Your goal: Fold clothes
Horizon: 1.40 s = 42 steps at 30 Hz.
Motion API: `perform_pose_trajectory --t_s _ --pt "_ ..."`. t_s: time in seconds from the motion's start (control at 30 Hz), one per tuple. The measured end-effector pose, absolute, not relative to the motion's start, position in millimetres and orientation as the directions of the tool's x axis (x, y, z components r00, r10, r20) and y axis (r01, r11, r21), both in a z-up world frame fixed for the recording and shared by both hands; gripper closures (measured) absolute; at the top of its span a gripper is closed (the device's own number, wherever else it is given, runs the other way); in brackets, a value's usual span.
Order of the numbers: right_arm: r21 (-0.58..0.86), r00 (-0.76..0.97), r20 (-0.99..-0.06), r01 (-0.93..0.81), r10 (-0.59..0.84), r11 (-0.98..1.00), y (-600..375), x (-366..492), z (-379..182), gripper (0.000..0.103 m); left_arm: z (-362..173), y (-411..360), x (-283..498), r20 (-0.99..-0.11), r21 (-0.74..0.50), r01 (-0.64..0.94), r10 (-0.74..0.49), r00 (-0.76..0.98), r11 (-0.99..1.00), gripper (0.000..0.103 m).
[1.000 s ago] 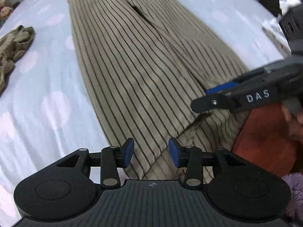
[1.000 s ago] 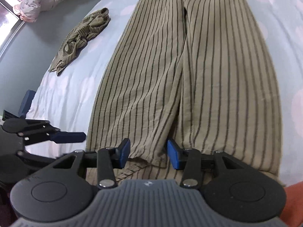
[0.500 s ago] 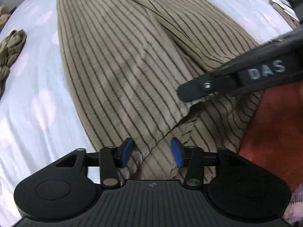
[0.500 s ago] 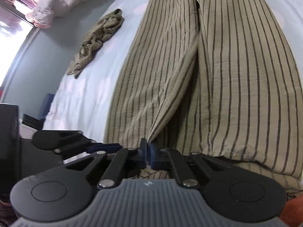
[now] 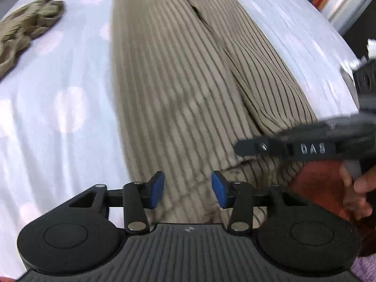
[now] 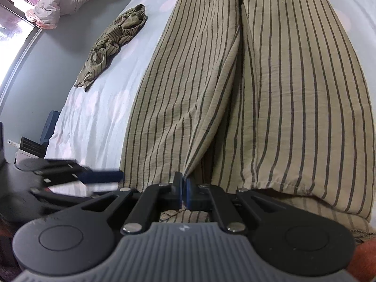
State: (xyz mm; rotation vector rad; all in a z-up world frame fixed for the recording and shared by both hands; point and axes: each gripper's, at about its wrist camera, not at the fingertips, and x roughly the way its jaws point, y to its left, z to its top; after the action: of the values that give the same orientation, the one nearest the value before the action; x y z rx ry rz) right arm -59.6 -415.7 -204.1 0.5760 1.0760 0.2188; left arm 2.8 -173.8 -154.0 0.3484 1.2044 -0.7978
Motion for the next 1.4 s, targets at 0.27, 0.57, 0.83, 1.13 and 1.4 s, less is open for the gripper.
perform_pose_trajectory --t_s 0.27,0.57,0.83,1.13,1.4 --pt "0.534 0.459 -0.777 0.118 0.430 0.837 -415.9 -56.8 -207.2 0.092 -157.2 -136.7 61.6 -0.918 -0.259 0.487 -0.370 0.145 0.834 0.056" --pt "0.585 0.419 -0.760 0.111 0.496 0.803 -416.3 -51.5 -215.4 0.098 -185.7 -140.5 71.2 -0.922 -0.342 0.465 -0.387 0.000 0.817 0.096" --pt "0.559 0.386 -0.787 0.112 0.482 0.822 -413.1 -54.2 -216.6 0.099 -190.7 -136.0 69.6 -0.944 -0.298 0.459 -0.329 -0.013 0.837 0.103" --pt "0.566 0.412 -0.749 -0.011 0.519 0.825 -404.6 -69.2 -197.3 0.092 -169.2 -125.0 62.0 -0.930 -0.310 0.475 -0.366 0.028 0.824 0.102" --pt "0.510 0.457 -0.750 -0.062 0.479 0.858 -421.6 -76.1 -159.2 0.058 -151.7 -117.6 60.8 -0.897 -0.351 0.505 -0.437 0.059 0.789 0.084"
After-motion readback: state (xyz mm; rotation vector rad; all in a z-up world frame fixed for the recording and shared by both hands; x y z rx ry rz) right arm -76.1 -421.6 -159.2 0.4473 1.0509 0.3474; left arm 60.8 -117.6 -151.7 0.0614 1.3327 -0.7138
